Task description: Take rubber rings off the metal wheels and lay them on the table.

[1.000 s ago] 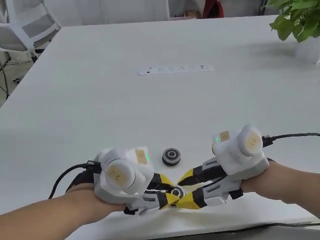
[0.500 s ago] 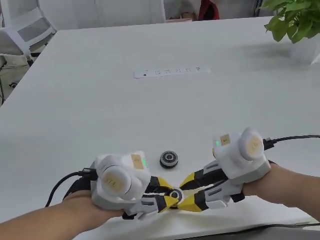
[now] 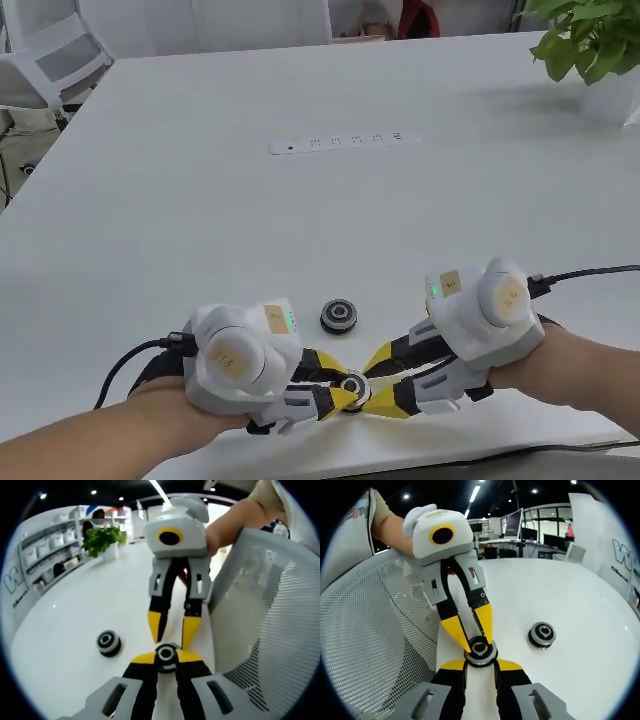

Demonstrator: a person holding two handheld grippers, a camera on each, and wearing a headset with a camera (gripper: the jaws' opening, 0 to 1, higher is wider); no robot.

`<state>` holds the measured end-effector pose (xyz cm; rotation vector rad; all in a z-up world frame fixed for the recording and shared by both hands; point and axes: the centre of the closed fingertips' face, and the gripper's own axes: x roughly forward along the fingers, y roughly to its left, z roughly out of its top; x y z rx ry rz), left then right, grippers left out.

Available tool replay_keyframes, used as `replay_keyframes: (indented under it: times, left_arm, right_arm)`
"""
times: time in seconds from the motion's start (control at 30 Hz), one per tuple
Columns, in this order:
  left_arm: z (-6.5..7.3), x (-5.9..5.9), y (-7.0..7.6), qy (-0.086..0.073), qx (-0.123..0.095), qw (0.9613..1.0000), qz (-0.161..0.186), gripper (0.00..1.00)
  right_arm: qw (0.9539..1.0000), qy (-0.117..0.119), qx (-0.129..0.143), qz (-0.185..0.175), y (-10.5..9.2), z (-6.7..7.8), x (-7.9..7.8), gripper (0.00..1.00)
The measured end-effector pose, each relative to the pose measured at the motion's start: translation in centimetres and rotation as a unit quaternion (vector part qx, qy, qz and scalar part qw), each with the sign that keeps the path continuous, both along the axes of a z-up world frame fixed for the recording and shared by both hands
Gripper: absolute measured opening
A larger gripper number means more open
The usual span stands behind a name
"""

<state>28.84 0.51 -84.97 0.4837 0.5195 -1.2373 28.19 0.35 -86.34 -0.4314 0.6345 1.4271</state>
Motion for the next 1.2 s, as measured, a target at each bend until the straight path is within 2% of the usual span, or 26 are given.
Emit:
replay_keyframes:
  times: [0.2,0.3,0.33,0.47,0.57,0.6,0.7,0.83,1.0,1.2]
  left_arm:
    - [0.0,0.0,0.0,0.001,-0.001,1.0000,0.000,0.13]
    - [0.0,0.0,0.0,0.002,-0.001,1.0000,0.001,0.13]
    - [0.0,0.0,0.0,0.002,-0.002,1.0000,0.001,0.13]
    - [0.0,0.0,0.0,0.002,-0.002,1.0000,0.001,0.13]
    - [0.0,0.0,0.0,0.001,-0.002,1.0000,0.001,0.13]
    - [0.0,0.0,0.0,0.002,-0.003,1.0000,0.002,0.13]
    - [0.0,0.1,0.0,0.002,-0.003,1.0000,0.002,0.13]
    - [0.0,0.1,0.0,0.001,-0.003,1.0000,0.004,0.13]
    - [0.0,0.1,0.0,0.002,-0.003,1.0000,0.005,0.13]
    - [0.0,0.2,0.1,0.001,-0.002,1.0000,0.007,0.13]
  right_arm:
    - [0.9999,0.009,-0.001,-0.006,-0.2,-0.1,0.1,0.17]
    - [0.9999,0.005,-0.008,-0.007,-0.5,-0.2,0.2,0.13]
    - [0.9998,0.016,-0.004,-0.014,-0.5,-0.2,0.1,0.12]
    - [0.9993,0.031,0.001,-0.023,-0.6,-0.2,0.1,0.12]
    - [0.9979,0.058,0.007,-0.026,-0.6,-0.2,-0.3,0.08]
    - [0.9981,0.053,0.008,-0.030,-0.6,-0.2,-0.1,0.08]
    - [0.9977,0.058,0.005,-0.033,-0.7,-0.2,-0.2,0.06]
    - [0.9960,0.074,0.008,-0.048,-0.9,-0.2,-0.1,0.01]
    - [0.9948,0.081,0.009,-0.060,-0.9,-0.2,0.1,0.00]
    - [0.9883,0.116,0.027,-0.095,-1.2,0.1,0.5,0.00]
